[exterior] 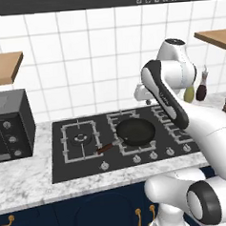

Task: Pick the kettle from the counter and place it on a stove burner. Then turn the burner on.

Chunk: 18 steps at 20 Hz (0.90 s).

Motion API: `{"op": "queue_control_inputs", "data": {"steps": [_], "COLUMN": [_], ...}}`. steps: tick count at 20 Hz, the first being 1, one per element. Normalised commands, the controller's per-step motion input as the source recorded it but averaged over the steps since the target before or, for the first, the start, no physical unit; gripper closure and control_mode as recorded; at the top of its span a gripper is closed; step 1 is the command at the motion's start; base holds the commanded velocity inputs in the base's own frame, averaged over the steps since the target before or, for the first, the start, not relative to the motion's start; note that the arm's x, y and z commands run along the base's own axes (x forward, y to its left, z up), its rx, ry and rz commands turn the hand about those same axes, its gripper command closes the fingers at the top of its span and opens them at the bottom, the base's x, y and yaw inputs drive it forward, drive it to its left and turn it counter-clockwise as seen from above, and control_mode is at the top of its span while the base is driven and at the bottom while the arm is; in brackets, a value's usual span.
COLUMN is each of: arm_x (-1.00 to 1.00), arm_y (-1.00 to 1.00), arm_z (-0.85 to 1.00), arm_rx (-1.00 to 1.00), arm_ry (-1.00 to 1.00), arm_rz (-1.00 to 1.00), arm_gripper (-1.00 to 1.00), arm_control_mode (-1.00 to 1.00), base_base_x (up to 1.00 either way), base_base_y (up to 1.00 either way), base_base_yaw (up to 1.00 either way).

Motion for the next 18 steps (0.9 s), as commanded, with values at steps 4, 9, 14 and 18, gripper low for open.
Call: {"op": "queue_control_inputs", "data": {"steps": [4,9,14,18], "arm_x": [-0.07,-0.30,-0.14,-0.06], "arm_y": [0.00,-0.15,-0.39,-0.25], "arm_z": [0.00,0.00,0.00,-0.08], "arm_rx": [0.00,0.01,0.01,-0.02], "arm_ry": [0.00,0.00,-0.05,0.00], "arm_rz": [0.00,-0.01,0.01,0.01], "arm_gripper": [-1.00,-1.00,-1.00,-1.00], "arm_control_mode": [-1.00,-1.00,-1.00,-1.00], "base_base_x": [0.00,0.00,0.00,0.00], "base_base_y": [0.00,0.00,0.00,0.00], "base_base_yaw": [0.00,0.00,0.00,0.00]}}
